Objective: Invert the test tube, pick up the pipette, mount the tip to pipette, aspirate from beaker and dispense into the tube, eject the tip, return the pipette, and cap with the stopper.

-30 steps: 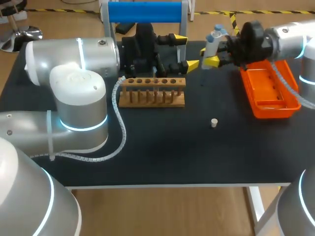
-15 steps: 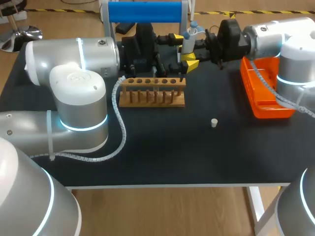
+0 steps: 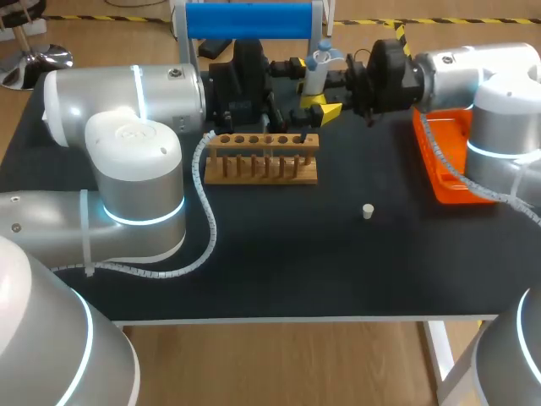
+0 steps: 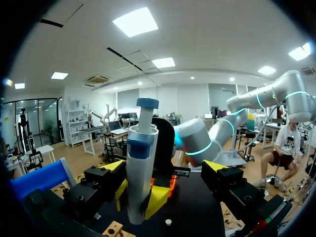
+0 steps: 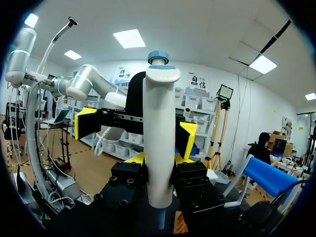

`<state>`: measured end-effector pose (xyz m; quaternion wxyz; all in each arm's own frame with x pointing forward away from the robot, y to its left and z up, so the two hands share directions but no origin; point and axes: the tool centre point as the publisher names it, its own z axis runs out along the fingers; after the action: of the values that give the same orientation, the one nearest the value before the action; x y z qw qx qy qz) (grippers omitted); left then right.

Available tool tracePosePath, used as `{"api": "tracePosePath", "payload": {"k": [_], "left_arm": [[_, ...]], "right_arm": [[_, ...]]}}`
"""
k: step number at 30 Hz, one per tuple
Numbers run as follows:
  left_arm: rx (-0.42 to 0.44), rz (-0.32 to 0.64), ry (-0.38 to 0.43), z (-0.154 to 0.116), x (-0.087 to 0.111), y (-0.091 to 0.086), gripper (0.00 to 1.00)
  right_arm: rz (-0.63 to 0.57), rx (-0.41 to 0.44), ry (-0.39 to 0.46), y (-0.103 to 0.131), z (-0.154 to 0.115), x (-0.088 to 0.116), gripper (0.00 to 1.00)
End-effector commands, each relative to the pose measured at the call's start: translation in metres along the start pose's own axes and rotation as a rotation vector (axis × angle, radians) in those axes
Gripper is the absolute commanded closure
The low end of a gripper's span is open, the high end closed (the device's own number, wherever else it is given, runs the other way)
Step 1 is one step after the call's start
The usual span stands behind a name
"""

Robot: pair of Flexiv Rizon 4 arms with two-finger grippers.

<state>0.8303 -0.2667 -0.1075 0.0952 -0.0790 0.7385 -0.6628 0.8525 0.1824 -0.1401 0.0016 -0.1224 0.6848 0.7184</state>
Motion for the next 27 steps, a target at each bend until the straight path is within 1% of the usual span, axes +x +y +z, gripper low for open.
{"api": "tracePosePath", "payload": {"k": [1, 2, 4, 6, 19, 20, 21, 23, 25, 26, 27], "left_arm": [[0.001, 0.0, 0.001, 0.0002, -0.0004, 0.0004, 0.07], [0.001, 0.0, 0.001, 0.0002, -0.0004, 0.0004, 0.06], [0.001, 0.0, 0.001, 0.0002, -0.0004, 0.0004, 0.05], [0.001, 0.0, 0.001, 0.0002, -0.0004, 0.0004, 0.0], [0.001, 0.0, 0.001, 0.0002, -0.0004, 0.0004, 0.0], [0.001, 0.0, 0.001, 0.0002, -0.0004, 0.0004, 0.05], [0.001, 0.0, 0.001, 0.0002, -0.0004, 0.0004, 0.22], [0.001, 0.0, 0.001, 0.0002, -0.0004, 0.0004, 0.41], [0.001, 0.0, 0.001, 0.0002, -0.0004, 0.0004, 0.76], [0.001, 0.0, 0.001, 0.0002, -0.0004, 0.0004, 0.85], [0.001, 0.0, 0.001, 0.0002, -0.0004, 0.0004, 1.0]], "right_arm": [[-0.002, -0.003, -0.007, 0.0001, 0.0005, 0.0007, 1.0], [-0.011, -0.006, -0.025, -0.0002, 0.0002, 0.0008, 1.0], [-0.006, -0.013, -0.027, -0.0006, -0.0013, 0.0016, 1.0], [-0.004, -0.017, -0.033, -0.0022, -0.0019, 0.0026, 1.0], [-0.006, -0.031, -0.063, -0.0017, -0.003, 0.0019, 1.0], [-0.007, -0.032, -0.064, -0.0018, -0.0023, 0.0016, 1.0], [-0.007, -0.033, -0.064, -0.0019, -0.0018, 0.0016, 1.0], [-0.009, -0.036, -0.069, -0.002, -0.0011, 0.0017, 1.0], [-0.009, -0.038, -0.07, -0.0021, -0.0009, 0.0018, 1.0], [-0.009, -0.039, -0.071, -0.0021, -0.0009, 0.0019, 1.0], [-0.012, -0.039, -0.076, -0.0022, -0.0012, 0.0022, 1.0]]}}
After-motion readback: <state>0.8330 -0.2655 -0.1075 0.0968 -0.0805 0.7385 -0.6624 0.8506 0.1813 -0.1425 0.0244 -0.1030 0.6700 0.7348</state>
